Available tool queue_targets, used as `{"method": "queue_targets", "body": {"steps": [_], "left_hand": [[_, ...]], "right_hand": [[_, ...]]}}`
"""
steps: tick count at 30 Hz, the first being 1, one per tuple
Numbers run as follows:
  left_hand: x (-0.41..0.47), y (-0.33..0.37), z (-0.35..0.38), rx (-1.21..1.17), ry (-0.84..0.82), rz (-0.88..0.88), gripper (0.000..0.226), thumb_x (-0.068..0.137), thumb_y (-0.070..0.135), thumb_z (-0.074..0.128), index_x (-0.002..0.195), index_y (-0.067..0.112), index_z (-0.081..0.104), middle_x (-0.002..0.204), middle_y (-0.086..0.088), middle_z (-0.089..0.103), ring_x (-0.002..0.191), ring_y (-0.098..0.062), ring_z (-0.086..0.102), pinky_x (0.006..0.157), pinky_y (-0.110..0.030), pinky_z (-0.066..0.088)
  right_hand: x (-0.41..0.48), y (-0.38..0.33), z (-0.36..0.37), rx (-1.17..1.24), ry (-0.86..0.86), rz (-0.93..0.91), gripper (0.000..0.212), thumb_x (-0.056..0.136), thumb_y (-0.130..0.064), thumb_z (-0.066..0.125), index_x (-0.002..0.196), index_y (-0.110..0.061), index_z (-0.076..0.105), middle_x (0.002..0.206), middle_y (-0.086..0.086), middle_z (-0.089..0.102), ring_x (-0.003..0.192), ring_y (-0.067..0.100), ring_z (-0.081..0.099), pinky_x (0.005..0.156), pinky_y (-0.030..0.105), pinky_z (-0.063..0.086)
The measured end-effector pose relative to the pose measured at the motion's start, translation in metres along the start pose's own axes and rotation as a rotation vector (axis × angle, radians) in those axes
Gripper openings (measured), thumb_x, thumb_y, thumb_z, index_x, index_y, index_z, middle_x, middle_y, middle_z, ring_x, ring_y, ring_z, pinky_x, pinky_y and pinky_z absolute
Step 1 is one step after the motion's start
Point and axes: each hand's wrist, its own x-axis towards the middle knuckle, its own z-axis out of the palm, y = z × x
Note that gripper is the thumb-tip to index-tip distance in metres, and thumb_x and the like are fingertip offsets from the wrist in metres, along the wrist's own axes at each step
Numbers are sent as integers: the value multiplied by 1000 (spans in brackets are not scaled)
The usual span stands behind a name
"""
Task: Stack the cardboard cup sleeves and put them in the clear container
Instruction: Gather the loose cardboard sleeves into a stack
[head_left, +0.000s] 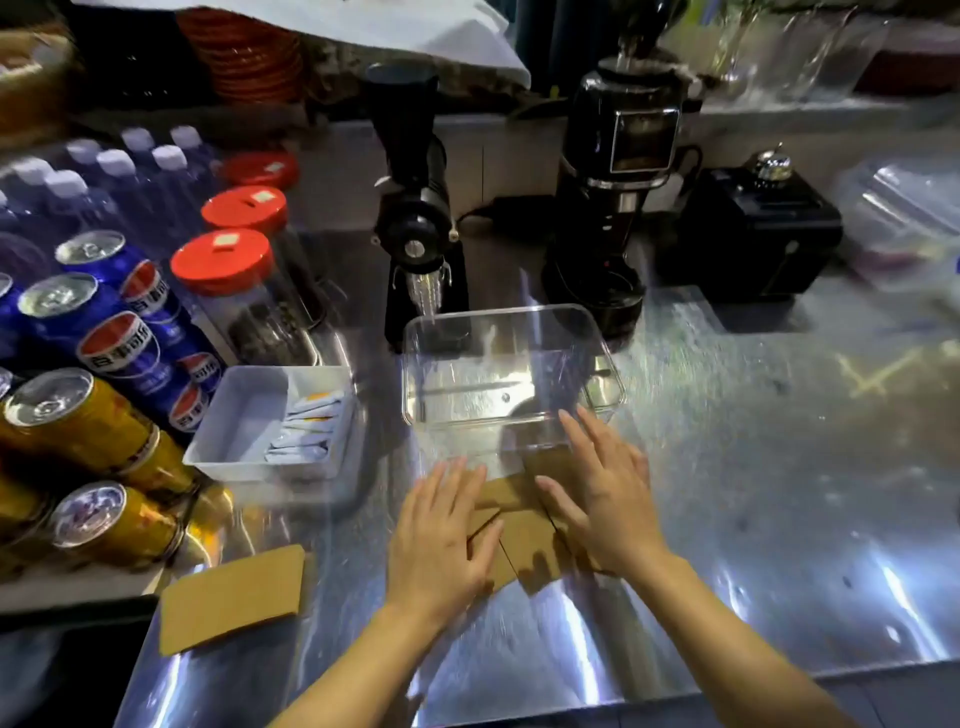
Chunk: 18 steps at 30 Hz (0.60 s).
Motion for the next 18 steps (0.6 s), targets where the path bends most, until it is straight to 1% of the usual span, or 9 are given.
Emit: {"method": "queue_targets", "body": {"steps": [3,5,7,9,12,14,15,16,18], "left_hand": [[-6,-3,13,55,-64,-6,59,83,49,42,133,20,49,138,-6,54,126,-29,50,107,-43,33],[-10,-5,19,96,-81,-17,56,83,51,42,127,19,54,133,-6,58,120,-29,55,103,-44,39],[-11,-7,22,122,-84,-14,54,84,52,41,124,19,57,132,-7,59,120,-28,56,102,-44,41],[-12,-9,23,134,-71,-4,55,84,52,40,124,18,57,133,-7,59,121,-28,55,102,-44,41],[-12,-8,24,120,-71,-2,54,84,51,42,124,18,58,133,-8,59,122,-29,54,102,-46,40],[-11,-7,23,110,-46,1,51,82,47,51,122,16,59,130,-10,60,121,-30,55,102,-47,40],[-10,-6,22,110,-38,6,50,80,44,56,120,15,61,126,-10,63,118,-31,57,101,-48,42],[-8,-5,20,115,-35,12,47,77,42,59,115,13,64,119,-10,67,113,-31,61,99,-47,44],[-4,-1,16,120,-15,32,36,75,37,61,100,12,68,99,-5,72,97,-28,66,93,-43,49]], "right_hand": [[-8,7,12,-24,-92,173,69,80,-49,57,136,-14,36,136,10,47,126,27,43,98,40,30],[-14,11,17,-59,-177,297,71,78,-53,57,133,-13,37,129,9,50,120,27,44,93,40,31],[-18,12,22,-123,-257,382,72,76,-58,55,130,-14,37,124,8,50,117,28,42,91,40,31],[-19,12,23,-142,-312,448,69,75,-60,56,121,-11,42,120,10,51,115,29,42,90,41,33],[-15,12,23,-114,-323,521,65,73,-58,61,112,-7,47,115,12,52,113,31,43,90,40,35],[-12,13,22,-54,-317,540,56,76,-49,64,106,-5,49,112,14,53,110,31,45,89,40,36],[-11,13,21,16,-300,549,46,79,-43,63,103,-5,50,110,14,54,106,31,47,86,39,38],[-11,14,20,114,-272,557,35,82,-36,61,98,-6,52,105,14,56,99,30,50,79,38,40],[-11,16,16,333,-222,595,15,85,-25,58,80,-13,51,87,6,59,82,26,52,63,31,38]]}}
